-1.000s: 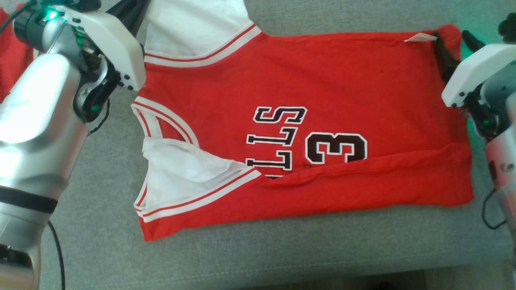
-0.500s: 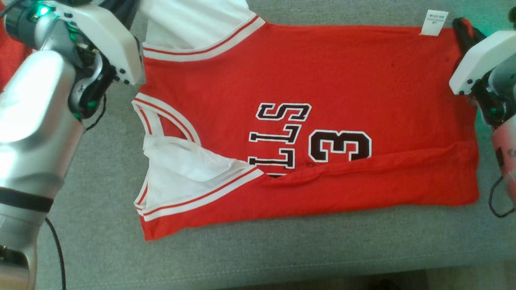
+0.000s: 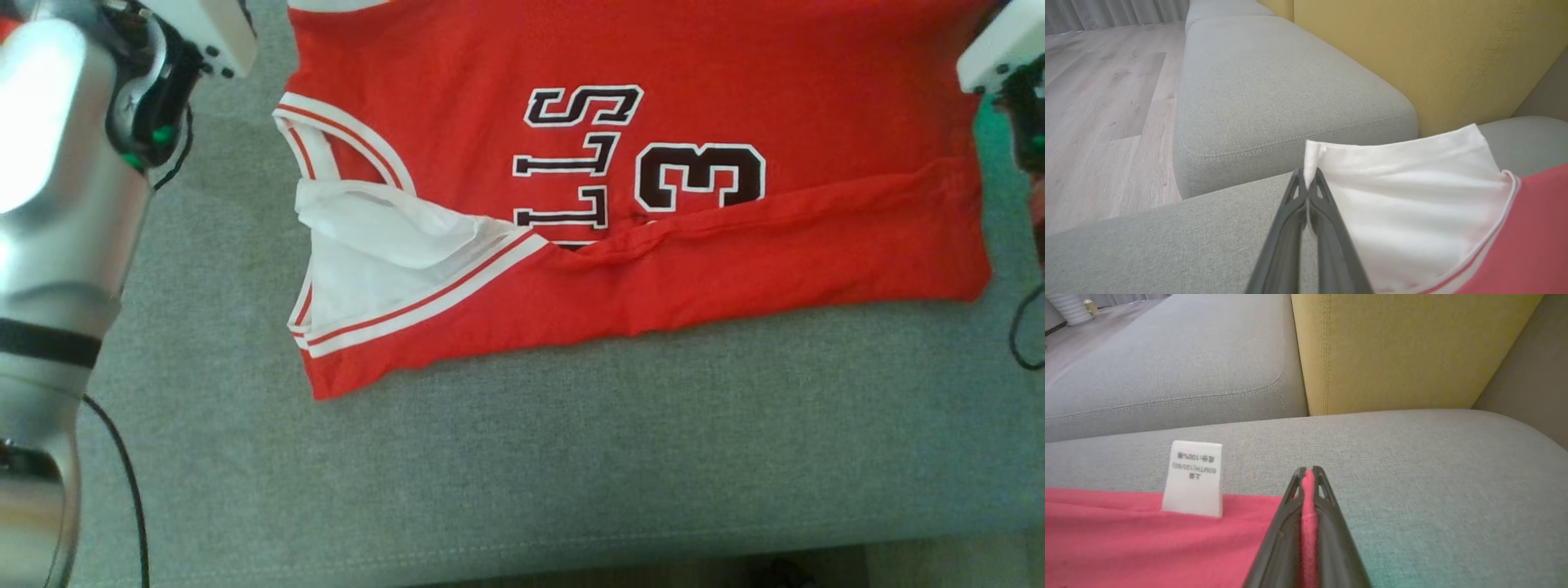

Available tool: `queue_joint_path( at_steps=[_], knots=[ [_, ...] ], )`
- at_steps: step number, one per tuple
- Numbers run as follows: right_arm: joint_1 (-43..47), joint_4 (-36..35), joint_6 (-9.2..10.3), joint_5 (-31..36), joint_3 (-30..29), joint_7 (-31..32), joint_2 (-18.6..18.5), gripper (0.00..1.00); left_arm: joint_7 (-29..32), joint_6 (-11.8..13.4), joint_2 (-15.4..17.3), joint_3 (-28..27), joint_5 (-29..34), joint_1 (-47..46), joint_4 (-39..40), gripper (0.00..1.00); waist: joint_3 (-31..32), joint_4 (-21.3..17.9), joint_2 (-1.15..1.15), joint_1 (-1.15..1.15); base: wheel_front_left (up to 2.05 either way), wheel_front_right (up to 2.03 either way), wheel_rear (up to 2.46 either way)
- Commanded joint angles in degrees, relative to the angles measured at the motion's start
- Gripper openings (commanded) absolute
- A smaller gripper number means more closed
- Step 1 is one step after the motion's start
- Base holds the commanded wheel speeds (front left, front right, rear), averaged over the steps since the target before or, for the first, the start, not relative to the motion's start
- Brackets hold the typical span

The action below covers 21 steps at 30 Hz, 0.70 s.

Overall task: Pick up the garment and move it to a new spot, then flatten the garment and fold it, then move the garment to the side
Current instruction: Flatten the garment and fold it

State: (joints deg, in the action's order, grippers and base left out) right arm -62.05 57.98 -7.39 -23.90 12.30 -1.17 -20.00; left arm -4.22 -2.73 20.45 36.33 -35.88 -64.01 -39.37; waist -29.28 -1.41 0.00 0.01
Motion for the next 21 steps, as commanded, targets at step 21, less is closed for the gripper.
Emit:
queue_joint_path(
  at_steps=[21],
  knots=[
    [10.4, -3.6, -0.1, -7.8, 9.8, 1.9, -4.6, 0.0, 0.0, -3.4, 5.7, 3.5, -1.1, 10.7, 4.6, 0.0, 11.2, 1.5, 0.0, -0.01, 0.0, 0.0, 0.0]
  ],
)
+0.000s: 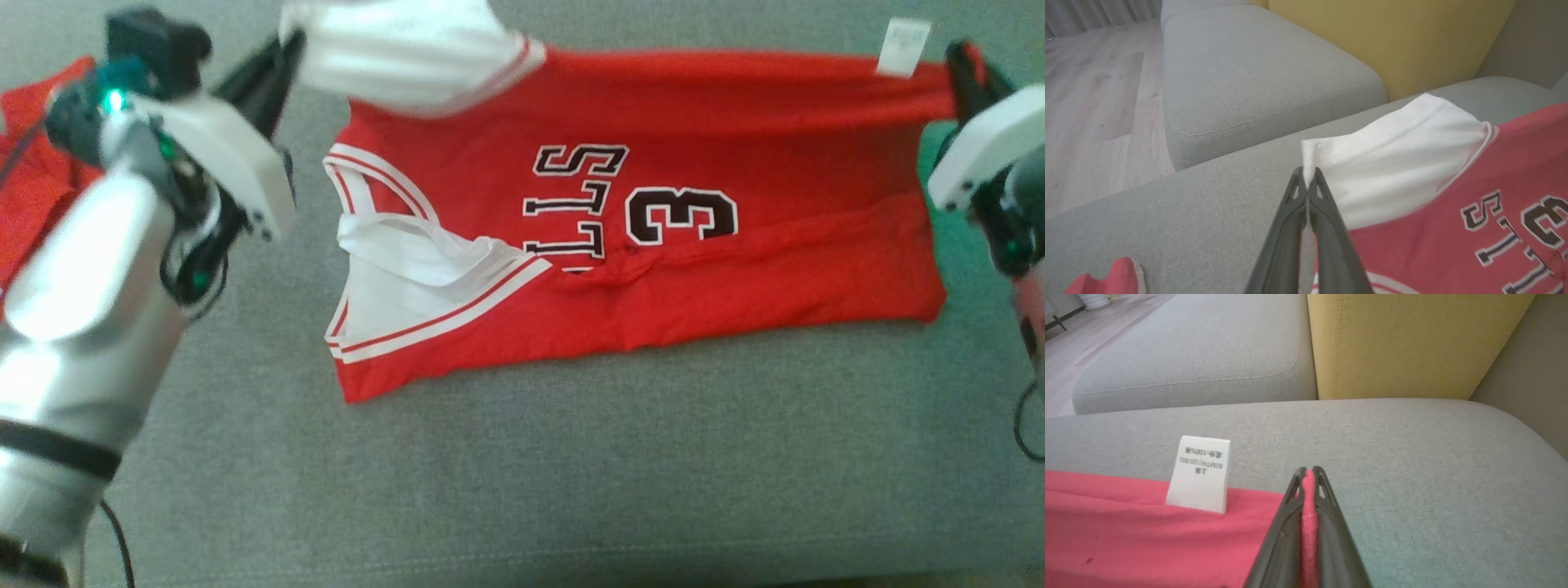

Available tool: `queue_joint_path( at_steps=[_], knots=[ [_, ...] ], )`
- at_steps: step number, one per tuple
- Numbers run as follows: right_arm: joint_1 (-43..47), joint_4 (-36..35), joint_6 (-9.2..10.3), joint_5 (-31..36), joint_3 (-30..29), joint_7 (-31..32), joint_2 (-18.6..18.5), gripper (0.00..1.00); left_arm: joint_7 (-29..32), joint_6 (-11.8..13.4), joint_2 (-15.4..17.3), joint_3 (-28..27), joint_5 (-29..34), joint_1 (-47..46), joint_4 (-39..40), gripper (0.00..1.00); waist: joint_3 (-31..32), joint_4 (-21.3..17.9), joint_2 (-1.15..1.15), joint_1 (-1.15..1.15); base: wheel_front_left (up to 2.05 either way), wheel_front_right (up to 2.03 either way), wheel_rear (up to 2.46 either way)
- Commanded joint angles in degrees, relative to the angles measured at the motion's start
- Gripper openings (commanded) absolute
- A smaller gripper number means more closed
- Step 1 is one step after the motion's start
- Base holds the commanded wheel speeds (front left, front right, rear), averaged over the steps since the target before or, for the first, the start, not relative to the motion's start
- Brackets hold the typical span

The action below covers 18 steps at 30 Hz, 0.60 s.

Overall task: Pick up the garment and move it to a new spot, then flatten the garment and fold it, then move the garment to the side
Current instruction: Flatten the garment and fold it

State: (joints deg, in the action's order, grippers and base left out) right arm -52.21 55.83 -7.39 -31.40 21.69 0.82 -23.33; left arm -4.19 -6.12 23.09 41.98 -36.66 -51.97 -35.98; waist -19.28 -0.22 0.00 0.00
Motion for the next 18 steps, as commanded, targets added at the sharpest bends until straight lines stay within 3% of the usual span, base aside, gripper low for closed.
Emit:
queue_joint_path(
  at_steps=[1, 8, 18],
  knots=[
    [1.6, -2.2, -0.1, -1.1, 1.0, 0.9, -1.8, 0.0, 0.5, 0.1, 3.6, -2.0, -0.6, 0.0, 2.4, 0.0, 1.8, 0.4, 0.0, 0.0, 0.0, 0.0, 0.0],
    [9.3, -8.2, -0.1, -6.8, 5.2, 9.6, -6.4, 0.0, 6.2, 1.5, 8.4, 0.3, -2.1, 9.9, 13.1, 0.0, 5.5, 1.0, 0.0, 0.0, 0.0, 0.0, 0.0],
    [16.7, -16.4, -0.1, -11.9, 6.6, 19.6, -11.5, 0.0, 15.0, 4.1, 14.5, 3.1, -5.2, 20.7, 26.9, 0.0, 7.5, 0.5, 0.0, 0.0, 0.0, 0.0, 0.0]
  ],
)
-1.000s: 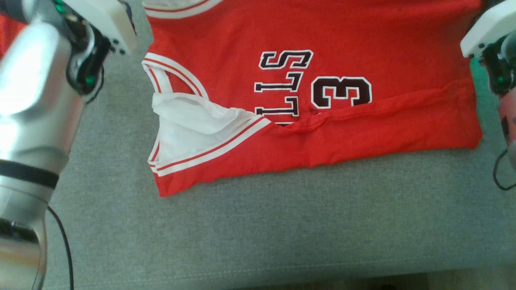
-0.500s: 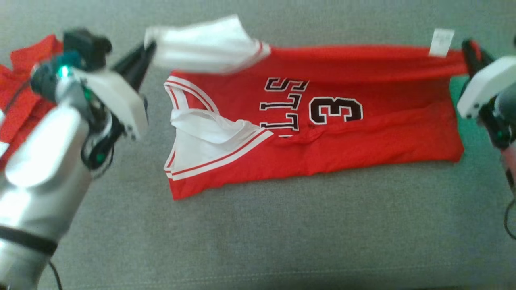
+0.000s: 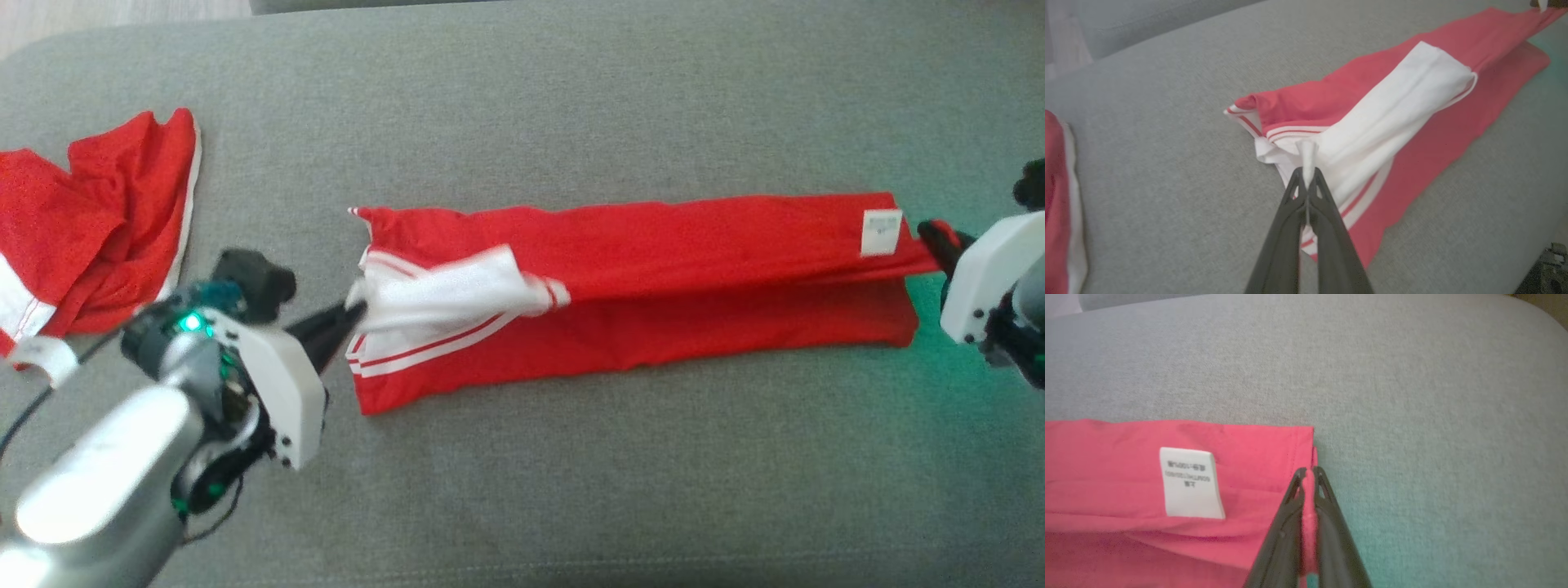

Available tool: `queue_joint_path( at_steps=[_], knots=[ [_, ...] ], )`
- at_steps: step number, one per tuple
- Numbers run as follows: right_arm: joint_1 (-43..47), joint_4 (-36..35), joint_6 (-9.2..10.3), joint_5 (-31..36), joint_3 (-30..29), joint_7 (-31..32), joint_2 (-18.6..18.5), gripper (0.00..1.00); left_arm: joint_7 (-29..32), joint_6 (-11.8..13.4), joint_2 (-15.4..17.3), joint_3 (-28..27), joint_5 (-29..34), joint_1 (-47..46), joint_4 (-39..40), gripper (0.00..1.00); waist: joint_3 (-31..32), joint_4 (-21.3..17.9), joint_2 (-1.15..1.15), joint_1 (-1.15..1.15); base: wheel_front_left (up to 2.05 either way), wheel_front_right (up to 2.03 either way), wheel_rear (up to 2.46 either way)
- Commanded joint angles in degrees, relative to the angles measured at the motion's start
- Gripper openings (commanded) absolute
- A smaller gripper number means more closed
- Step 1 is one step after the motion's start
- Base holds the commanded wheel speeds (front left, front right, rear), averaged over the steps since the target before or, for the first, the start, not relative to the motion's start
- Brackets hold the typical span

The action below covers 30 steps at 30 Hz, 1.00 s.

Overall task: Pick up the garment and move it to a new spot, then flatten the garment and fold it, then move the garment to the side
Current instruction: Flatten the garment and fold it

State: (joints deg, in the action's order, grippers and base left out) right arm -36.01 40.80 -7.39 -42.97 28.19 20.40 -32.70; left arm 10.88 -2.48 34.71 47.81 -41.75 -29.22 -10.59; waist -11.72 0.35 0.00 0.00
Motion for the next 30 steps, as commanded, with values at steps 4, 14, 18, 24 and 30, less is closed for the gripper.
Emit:
queue_joint_path(
  at_steps=[4, 14, 18, 24, 30],
  knots=[
    [2.4, -3.1, -0.1, -0.5, 0.0, 2.2, -2.2, 0.0, 0.6, 1.4, 3.8, -1.4, 1.4, -0.7, 3.1, 0.0, -0.1, -0.5, 0.0, 0.0, 0.0, 0.0, 0.0],
    [4.8, -4.8, -0.1, 0.9, -3.7, 3.2, -1.0, 1.0, -2.9, 3.7, 2.2, 0.1, 4.6, 0.4, -1.0, 1.0, 0.9, -1.4, 0.0, 0.0, 0.0, 0.0, 0.0],
    [5.1, -6.7, -0.1, 2.2, -7.9, -2.3, 0.7, 1.0, -7.7, 6.4, 0.1, -2.2, 3.9, 1.0, -3.0, 1.0, 2.1, -1.4, 0.0, 0.0, 0.0, 0.0, 0.0],
    [7.3, -11.9, -0.1, 5.1, -12.1, -13.6, 4.9, 1.0, -18.5, 10.3, -4.1, -10.4, -2.1, 2.8, -3.5, 1.0, 4.3, -1.1, 0.0, 0.0, 0.0, 0.0, 0.0],
    [11.1, -15.3, -0.1, 10.5, -15.6, -24.0, 9.5, 1.0, -25.4, 11.2, -8.3, -18.8, -6.5, 6.3, -1.2, 1.0, 6.6, -0.5, 0.0, 0.0, 0.0, 0.0, 0.0]
  ],
)
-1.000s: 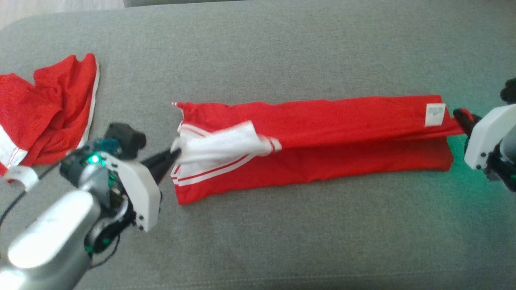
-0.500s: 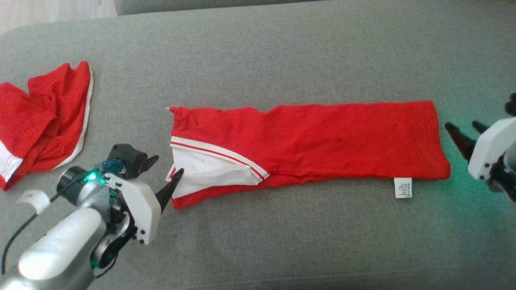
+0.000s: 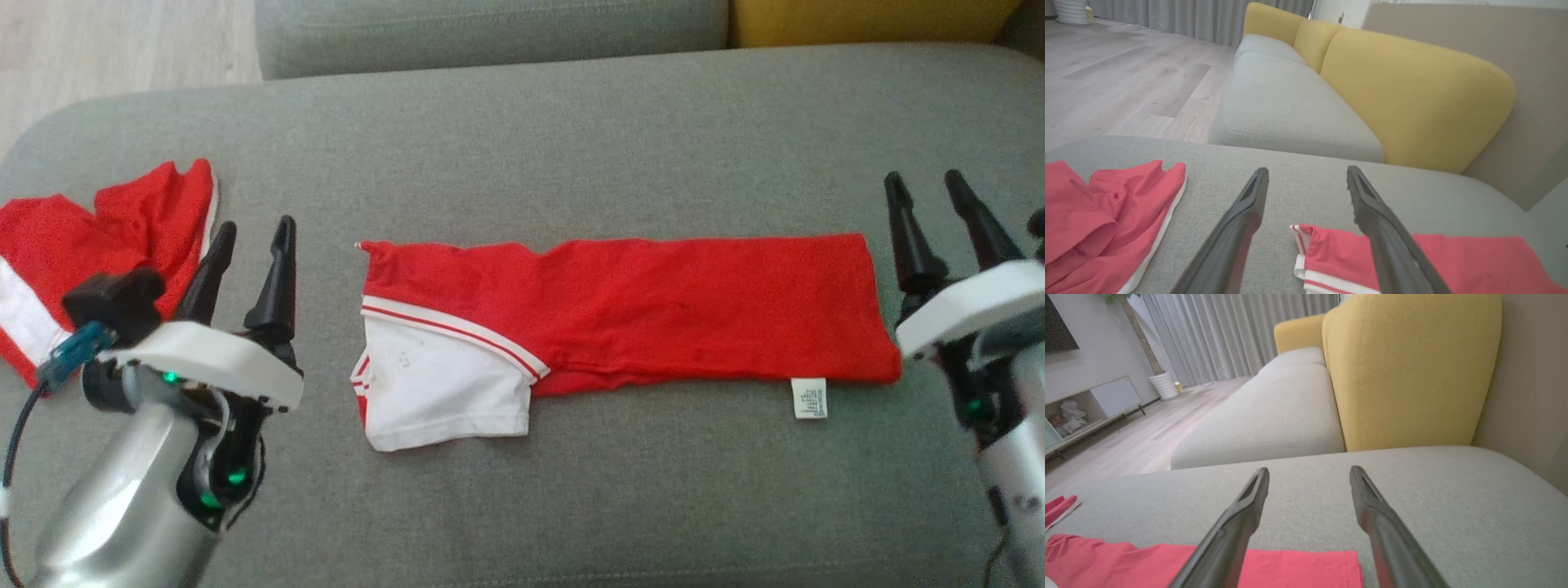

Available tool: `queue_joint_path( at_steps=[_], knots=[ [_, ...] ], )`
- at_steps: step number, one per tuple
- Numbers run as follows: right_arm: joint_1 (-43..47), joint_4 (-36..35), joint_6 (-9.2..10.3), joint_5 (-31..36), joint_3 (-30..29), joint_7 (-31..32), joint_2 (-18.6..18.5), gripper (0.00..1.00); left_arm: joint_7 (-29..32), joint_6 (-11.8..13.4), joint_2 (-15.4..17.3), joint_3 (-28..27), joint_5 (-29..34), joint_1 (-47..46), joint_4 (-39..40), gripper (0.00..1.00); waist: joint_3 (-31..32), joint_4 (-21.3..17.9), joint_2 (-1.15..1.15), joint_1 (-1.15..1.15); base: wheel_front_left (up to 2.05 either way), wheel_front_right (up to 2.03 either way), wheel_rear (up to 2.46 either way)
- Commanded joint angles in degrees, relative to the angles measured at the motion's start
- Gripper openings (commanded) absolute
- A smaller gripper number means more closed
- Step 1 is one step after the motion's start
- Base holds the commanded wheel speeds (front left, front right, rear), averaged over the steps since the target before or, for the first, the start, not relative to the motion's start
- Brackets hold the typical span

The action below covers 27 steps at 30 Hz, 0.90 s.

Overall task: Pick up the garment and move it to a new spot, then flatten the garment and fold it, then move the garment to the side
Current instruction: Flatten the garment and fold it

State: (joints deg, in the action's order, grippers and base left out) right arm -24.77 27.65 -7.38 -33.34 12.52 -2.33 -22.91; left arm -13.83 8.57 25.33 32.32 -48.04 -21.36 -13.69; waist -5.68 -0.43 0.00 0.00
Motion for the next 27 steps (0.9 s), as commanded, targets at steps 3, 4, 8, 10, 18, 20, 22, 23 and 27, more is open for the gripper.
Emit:
queue_joint_path(
  at_steps=[3, 4, 8, 10, 18, 20, 22, 23, 27],
  knots=[
    [2.6, -3.2, -0.11, 4.2, -1.6, -5.1, 2.1, 1.0, -1.1, 0.0, -2.2, -8.4, 1.2, 1.2, 4.2, 1.0, 1.4, 0.6, 0.0, 0.0, 0.0, 0.0, 0.0],
    [3.6, -3.4, -0.11, 5.1, -2.2, -6.1, 3.1, 1.0, -1.1, -0.3, -3.5, -10.1, 2.8, 2.4, 5.4, 1.0, 1.6, 0.7, 0.0, 0.0, 0.0, 0.0, 0.0],
    [7.0, -4.1, -0.11, 9.4, -4.4, -8.5, 5.9, 1.0, -1.2, -1.9, -10.5, -17.8, 7.8, 8.0, 7.4, 1.0, 1.6, 1.1, 0.0, 0.0, 0.0, 0.0, 0.0],
    [8.1, -4.2, -0.11, 11.2, -5.3, -8.9, 7.2, 1.0, -1.2, -3.3, -13.4, -20.4, 10.3, 9.7, 7.0, 1.0, 1.3, 1.1, 0.0, 0.0, 0.0, 0.0, 0.0],
    [7.5, -2.4, -0.11, 13.9, -10.7, -5.7, 11.2, 1.0, -1.2, -8.9, -18.6, -26.0, 17.8, 9.9, 4.6, 1.0, -1.5, 1.2, 0.0, 0.0, 0.0, 0.0, 0.0],
    [7.0, -1.4, -0.11, 13.2, -12.0, -4.5, 12.0, 1.0, -1.2, -9.5, -18.9, -26.4, 18.3, 9.7, 4.2, 1.0, -2.1, 1.2, 0.0, 0.0, 0.0, 0.0, 0.0],
    [5.9, 0.7, -0.11, 13.0, -14.5, -2.4, 12.9, 1.0, -1.2, -10.5, -19.5, -26.9, 19.3, 9.1, 3.3, 1.0, -3.3, 1.3, 0.0, 0.0, 0.0, 0.0, 0.0],
    [5.2, 1.8, -0.11, 12.9, -15.7, -1.4, 13.4, 1.0, -1.2, -10.9, -19.8, -27.1, 19.7, 8.7, 2.8, 1.0, -3.9, 1.4, 0.0, 0.0, 0.0, 0.0, 0.0],
    [2.6, 6.1, -0.11, 13.3, -19.9, 2.1, 14.9, 1.0, -1.2, -12.4, -20.8, -27.4, 21.1, 7.3, 1.3, 1.0, -6.2, 1.8, 0.0, 0.0, 0.0, 0.0, 0.0]
  ],
)
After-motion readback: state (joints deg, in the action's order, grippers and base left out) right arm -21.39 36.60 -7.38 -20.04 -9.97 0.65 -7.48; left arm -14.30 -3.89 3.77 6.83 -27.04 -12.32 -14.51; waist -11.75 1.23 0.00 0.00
